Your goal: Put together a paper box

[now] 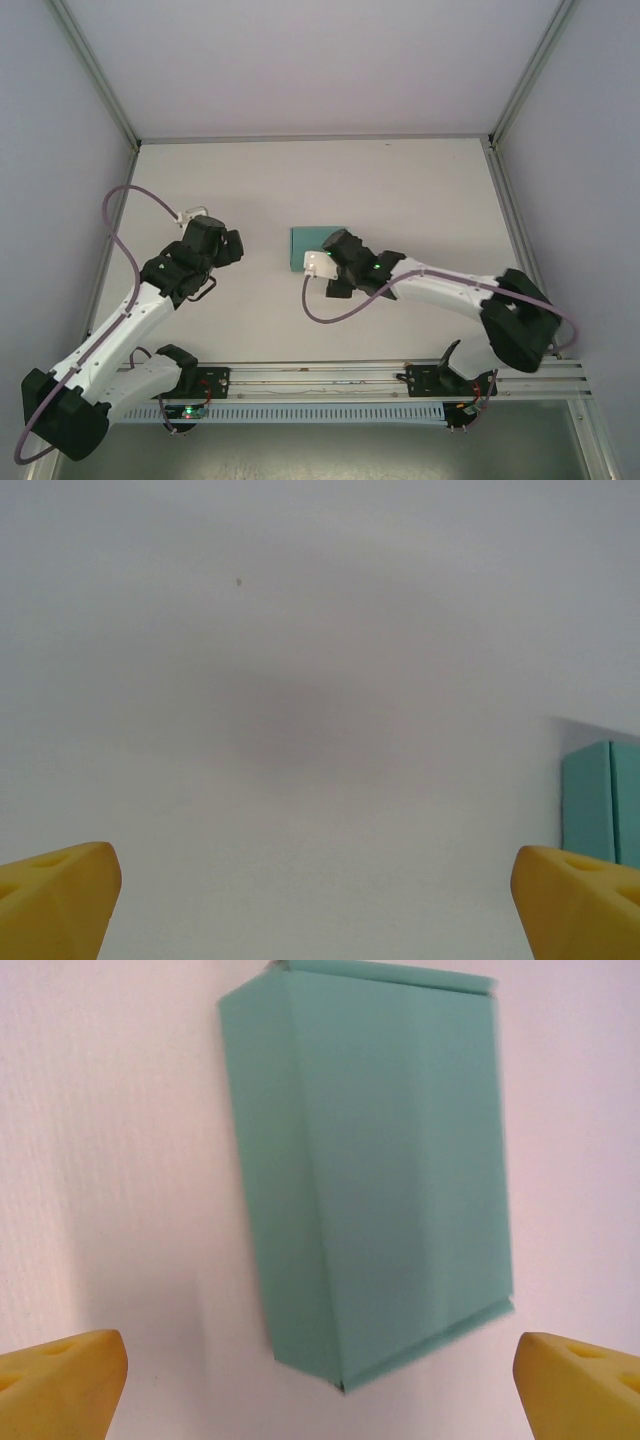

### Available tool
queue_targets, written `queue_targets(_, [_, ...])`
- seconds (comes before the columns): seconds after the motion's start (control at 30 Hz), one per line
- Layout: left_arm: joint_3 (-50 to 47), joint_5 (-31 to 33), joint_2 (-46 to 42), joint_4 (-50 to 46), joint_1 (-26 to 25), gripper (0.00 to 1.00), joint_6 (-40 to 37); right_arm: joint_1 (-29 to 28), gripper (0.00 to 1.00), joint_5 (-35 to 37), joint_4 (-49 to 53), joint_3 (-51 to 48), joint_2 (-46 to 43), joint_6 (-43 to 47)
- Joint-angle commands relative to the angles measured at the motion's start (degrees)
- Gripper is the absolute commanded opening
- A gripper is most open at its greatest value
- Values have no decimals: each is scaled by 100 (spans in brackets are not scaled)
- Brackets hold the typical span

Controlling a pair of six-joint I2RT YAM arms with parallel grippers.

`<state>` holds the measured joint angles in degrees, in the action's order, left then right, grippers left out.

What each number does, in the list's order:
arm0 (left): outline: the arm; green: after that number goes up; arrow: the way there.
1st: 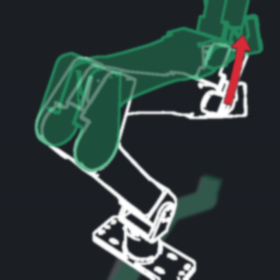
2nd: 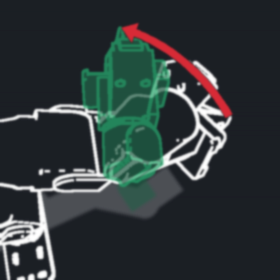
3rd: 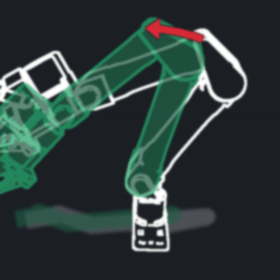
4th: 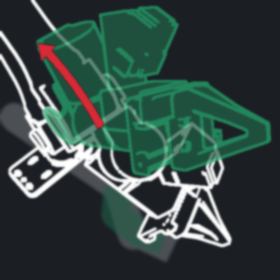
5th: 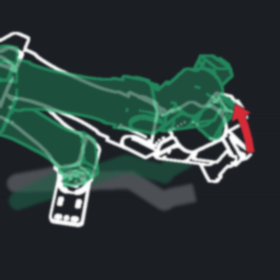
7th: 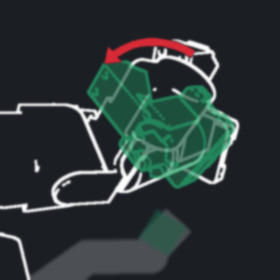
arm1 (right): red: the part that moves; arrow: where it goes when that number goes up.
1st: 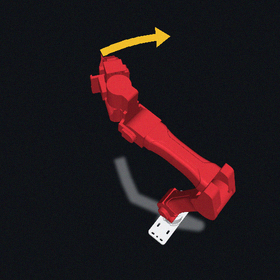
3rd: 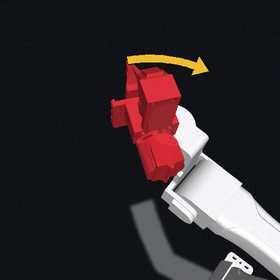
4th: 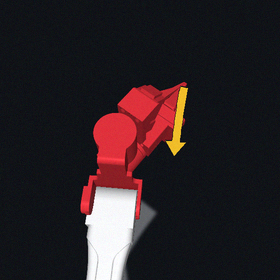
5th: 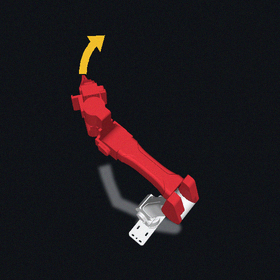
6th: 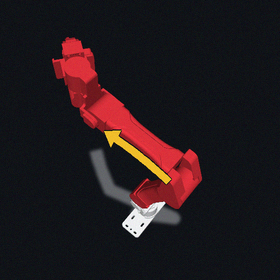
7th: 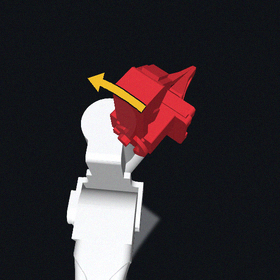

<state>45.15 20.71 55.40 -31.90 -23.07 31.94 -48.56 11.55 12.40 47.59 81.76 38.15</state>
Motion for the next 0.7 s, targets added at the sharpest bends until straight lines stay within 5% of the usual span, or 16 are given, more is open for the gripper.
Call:
queue_targets(0.0, [-425,743,244,1295,314,100,-833,637,98,-90,-1028,-467,-767,-1099])
queue_targets(0.17, [-1078,1282,1291,3411,1075,100,-1816,2380,98,57,-2829,-1274,-1335,-2686])
queue_targets(0.3, [-1269,840,2114,4618,1689,100,-2051,3625,98,-387,-3811,-1679,-1141,-3477])
queue_targets(0.53, [-1775,-99,2837,6822,1964,100,-2736,3871,98,-613,-5759,-2279,-648,-2974])
queue_targets(0.6, [-2052,-602,3240,7948,2146,100,-2827,3876,98,-515,-5680,-2223,-594,-2892])
queue_targets(0.67, [-1931,-764,3142,7410,2203,100,-2710,3920,98,-378,-5105,-2174,-701,-3004])
